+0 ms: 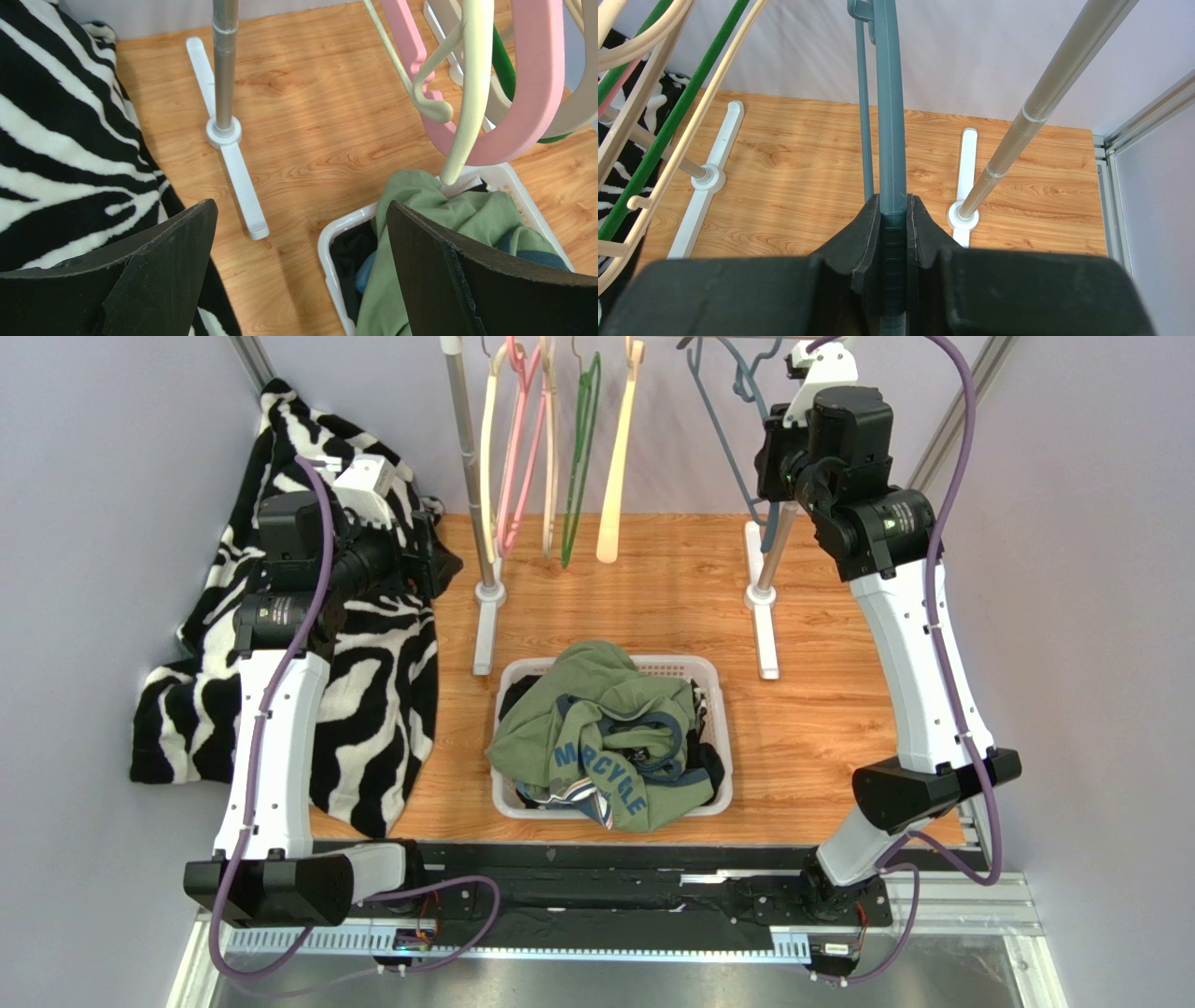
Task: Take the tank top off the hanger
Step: Place the hanger at the clothesline.
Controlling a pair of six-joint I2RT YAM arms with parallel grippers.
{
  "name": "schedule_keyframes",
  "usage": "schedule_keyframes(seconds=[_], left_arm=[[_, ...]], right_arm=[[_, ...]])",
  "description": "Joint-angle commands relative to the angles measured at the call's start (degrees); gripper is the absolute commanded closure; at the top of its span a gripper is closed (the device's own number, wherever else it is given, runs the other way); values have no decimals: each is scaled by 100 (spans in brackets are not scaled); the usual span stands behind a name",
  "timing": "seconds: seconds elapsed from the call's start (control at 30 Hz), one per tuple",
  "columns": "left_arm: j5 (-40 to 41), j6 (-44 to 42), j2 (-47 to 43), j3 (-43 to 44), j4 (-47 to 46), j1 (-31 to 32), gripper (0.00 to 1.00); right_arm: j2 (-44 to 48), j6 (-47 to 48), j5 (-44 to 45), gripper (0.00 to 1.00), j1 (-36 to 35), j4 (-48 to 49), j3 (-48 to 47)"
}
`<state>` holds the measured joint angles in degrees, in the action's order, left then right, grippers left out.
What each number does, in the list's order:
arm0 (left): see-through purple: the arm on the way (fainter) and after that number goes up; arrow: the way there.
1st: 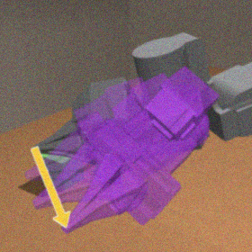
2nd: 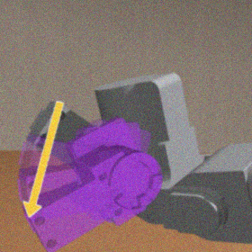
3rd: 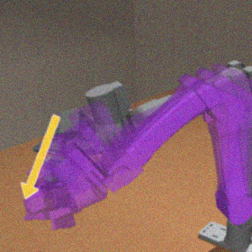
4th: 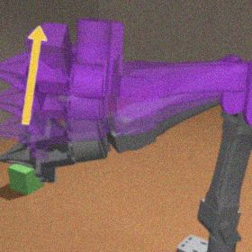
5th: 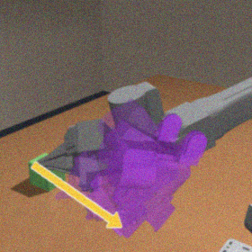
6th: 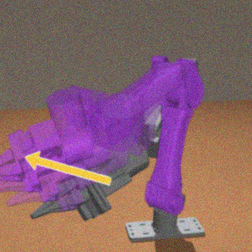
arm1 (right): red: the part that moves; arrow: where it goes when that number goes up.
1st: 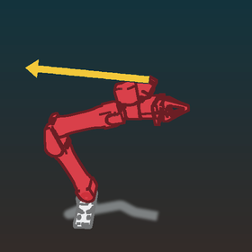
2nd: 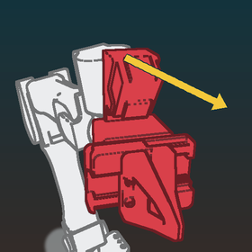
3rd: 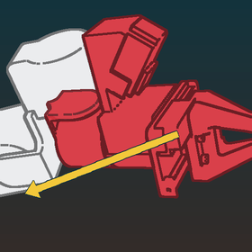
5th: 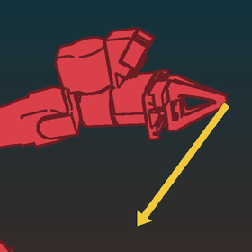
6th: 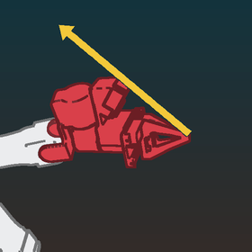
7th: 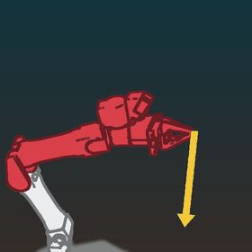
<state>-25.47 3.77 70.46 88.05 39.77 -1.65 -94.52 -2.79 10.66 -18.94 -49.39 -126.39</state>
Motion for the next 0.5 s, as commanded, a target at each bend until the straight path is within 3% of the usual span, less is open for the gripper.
schedule_keyframes(seconds=[0.0,0.33,0.47], left_arm=[[-291,220,-173,-86,-329,-28,1],[-467,300,12,19,-172,-28,1],[-537,221,-23,-16,-57,-20,1]], right_arm=[[-93,-134,-108,100,83,333,-26],[-313,-222,-266,100,224,456,246],[-172,-231,-318,100,224,631,903]])
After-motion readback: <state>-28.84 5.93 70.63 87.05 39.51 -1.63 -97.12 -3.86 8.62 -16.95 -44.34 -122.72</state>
